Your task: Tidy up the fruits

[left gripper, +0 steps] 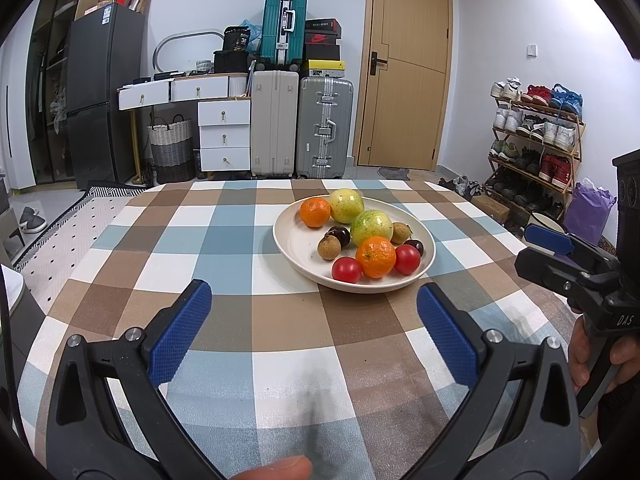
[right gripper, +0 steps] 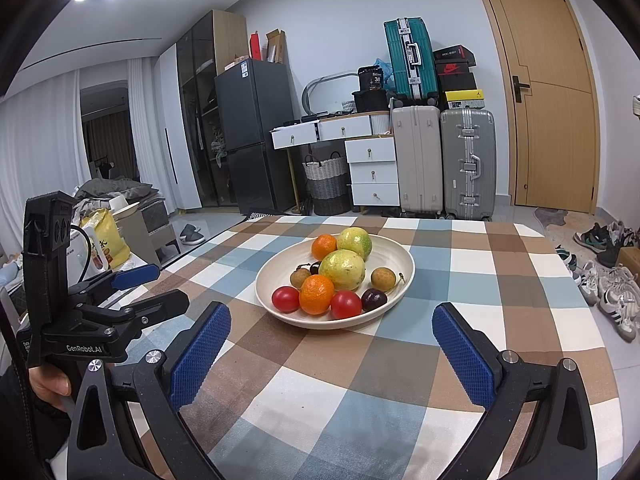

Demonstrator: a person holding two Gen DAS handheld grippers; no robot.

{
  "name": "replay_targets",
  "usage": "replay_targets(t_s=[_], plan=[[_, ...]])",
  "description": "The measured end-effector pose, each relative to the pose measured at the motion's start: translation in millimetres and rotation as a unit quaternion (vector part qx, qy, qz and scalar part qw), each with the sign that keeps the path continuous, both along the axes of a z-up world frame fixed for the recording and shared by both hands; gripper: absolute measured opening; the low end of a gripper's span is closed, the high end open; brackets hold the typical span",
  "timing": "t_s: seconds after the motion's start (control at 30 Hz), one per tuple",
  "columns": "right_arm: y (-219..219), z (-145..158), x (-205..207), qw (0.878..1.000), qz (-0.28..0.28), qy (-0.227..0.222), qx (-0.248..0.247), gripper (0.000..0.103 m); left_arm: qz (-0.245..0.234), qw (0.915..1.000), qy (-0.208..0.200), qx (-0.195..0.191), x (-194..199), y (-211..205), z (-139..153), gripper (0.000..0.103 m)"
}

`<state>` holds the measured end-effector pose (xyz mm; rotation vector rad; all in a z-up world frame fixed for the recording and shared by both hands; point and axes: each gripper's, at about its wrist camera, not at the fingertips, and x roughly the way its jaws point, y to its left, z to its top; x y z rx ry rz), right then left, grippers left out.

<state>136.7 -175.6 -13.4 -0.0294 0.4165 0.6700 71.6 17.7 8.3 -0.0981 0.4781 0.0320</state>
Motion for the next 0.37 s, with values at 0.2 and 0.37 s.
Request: replay_targets(t_s=[0.2,0.37], plan=[[0.5,0.3,-0.5,1.0,0.0,0.0,0.0,0.103,-0.001,1.0,0.0,0.0,0.1,-0.3,0.0,0.102],[0.3,0.0,0.0,1.0,0.0,0.0,0.0,0.103,-0.003,1.0,-0.002,0.001,1.3,-2.1,0.1,0.102]])
